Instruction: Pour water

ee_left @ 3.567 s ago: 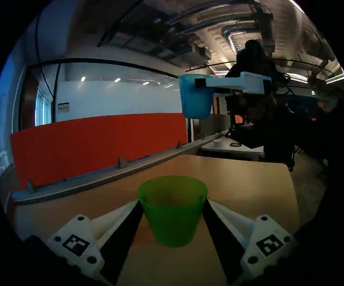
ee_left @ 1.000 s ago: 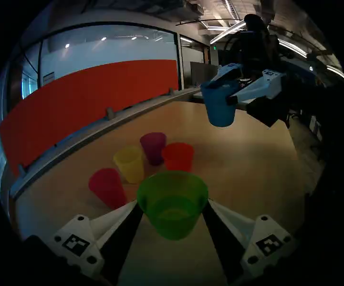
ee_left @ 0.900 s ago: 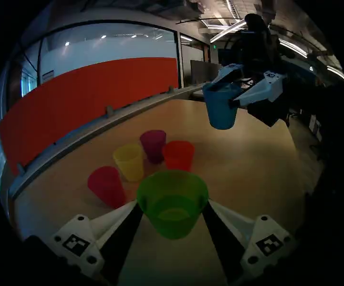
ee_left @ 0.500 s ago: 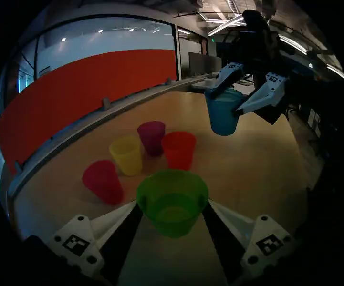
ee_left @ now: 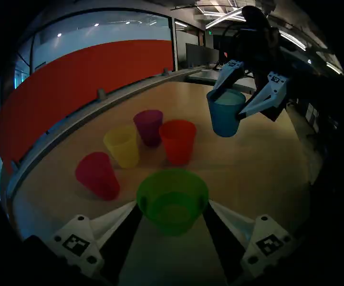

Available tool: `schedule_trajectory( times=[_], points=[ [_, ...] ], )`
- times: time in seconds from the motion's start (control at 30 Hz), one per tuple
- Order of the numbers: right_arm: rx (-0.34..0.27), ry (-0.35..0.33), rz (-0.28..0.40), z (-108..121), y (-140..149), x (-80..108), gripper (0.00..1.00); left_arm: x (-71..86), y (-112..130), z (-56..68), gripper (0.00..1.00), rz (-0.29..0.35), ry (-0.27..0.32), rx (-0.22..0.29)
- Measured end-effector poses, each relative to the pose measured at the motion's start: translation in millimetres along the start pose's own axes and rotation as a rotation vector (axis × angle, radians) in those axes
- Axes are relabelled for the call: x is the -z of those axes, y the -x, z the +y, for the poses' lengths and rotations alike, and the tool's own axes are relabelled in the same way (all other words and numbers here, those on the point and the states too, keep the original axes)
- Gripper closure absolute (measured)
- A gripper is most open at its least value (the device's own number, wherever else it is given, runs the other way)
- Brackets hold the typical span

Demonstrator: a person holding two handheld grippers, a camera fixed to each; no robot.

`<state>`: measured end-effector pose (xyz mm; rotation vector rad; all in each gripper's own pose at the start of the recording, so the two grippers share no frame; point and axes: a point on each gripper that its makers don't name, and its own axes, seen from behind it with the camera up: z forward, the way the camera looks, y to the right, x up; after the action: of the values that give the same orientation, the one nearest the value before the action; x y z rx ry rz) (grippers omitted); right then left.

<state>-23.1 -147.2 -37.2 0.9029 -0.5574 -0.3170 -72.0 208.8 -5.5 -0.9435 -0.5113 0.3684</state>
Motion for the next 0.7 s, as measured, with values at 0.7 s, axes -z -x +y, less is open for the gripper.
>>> schedule_trajectory(
  times=[0.7],
  points=[
    [-0.015, -0.018, -0.040, -4.4, 19.2, -16.4, 0.07, -9.0, 17.9, 3.4, 0.16, -0.033, 0.029, 0.002]
  ],
)
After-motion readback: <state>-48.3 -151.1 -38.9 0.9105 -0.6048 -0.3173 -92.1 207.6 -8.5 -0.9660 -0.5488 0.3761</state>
